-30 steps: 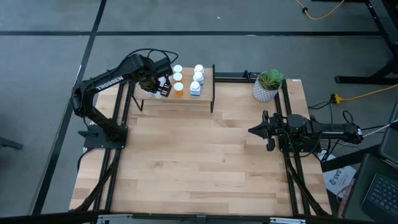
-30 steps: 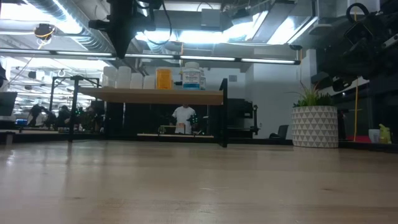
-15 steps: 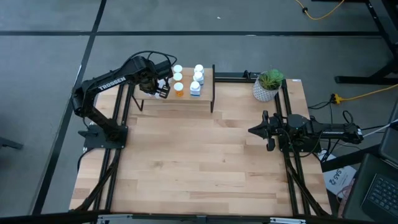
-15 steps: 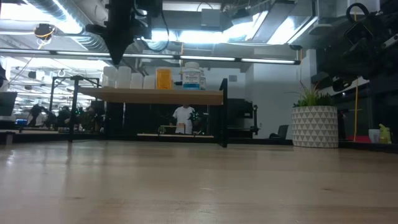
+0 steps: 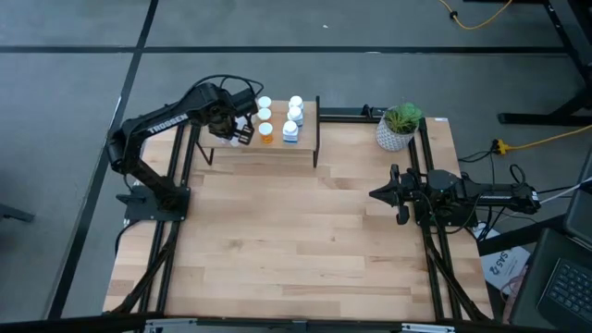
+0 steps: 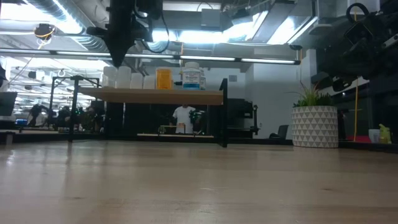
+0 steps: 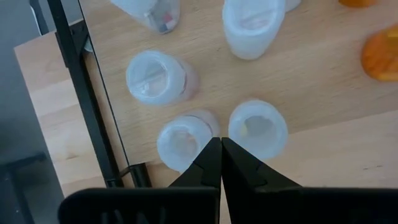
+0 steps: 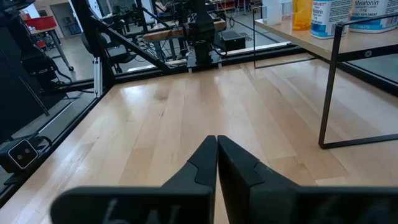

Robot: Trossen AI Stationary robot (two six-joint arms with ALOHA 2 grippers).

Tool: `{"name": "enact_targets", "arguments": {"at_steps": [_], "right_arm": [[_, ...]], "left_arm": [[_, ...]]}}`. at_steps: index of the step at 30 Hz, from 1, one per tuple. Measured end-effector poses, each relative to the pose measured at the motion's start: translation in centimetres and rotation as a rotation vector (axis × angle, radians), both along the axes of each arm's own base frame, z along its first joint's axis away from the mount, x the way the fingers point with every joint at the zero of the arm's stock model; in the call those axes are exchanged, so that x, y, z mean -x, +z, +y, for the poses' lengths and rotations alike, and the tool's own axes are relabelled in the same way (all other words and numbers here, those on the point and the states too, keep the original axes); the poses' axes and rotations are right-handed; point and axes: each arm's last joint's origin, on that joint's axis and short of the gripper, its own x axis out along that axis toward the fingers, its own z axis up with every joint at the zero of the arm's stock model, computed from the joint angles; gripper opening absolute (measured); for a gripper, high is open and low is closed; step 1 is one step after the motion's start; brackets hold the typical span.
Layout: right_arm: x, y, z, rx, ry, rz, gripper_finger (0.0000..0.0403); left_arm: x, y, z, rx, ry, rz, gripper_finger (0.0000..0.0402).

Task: Pick and place medicine bottles onto shelf by color
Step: Adjust the pill bottles

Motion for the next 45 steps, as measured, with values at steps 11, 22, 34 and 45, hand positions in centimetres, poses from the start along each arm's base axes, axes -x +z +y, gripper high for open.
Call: {"name": "enact_targets", "arguments": {"at_steps": [11, 22, 34, 45], "right_arm": [[0.0, 0.0, 0.0, 0.000, 0.000, 0.000, 0.0016], [0.0, 0.0, 0.0, 0.000, 0.000, 0.000, 0.0017], [0.0, 0.0, 0.0, 0.000, 0.000, 0.000, 0.0017], [0.0, 0.0, 0.0, 0.000, 0.000, 0.000, 0.0017]], "left_arm": [[-1.5, -0.9, 0.8, -0.010, -0.048, -0.029, 0.0000], [-1.5, -0.9, 0.9, -0.030, -0.070, -0.016, 0.0000], [-0.8, -0.7, 2.6, -0.111, -0.036, 0.006, 0.0000], [-1.9, -2.2, 4.6, -0.108, -0.069, 0.019, 0.0000]]}}
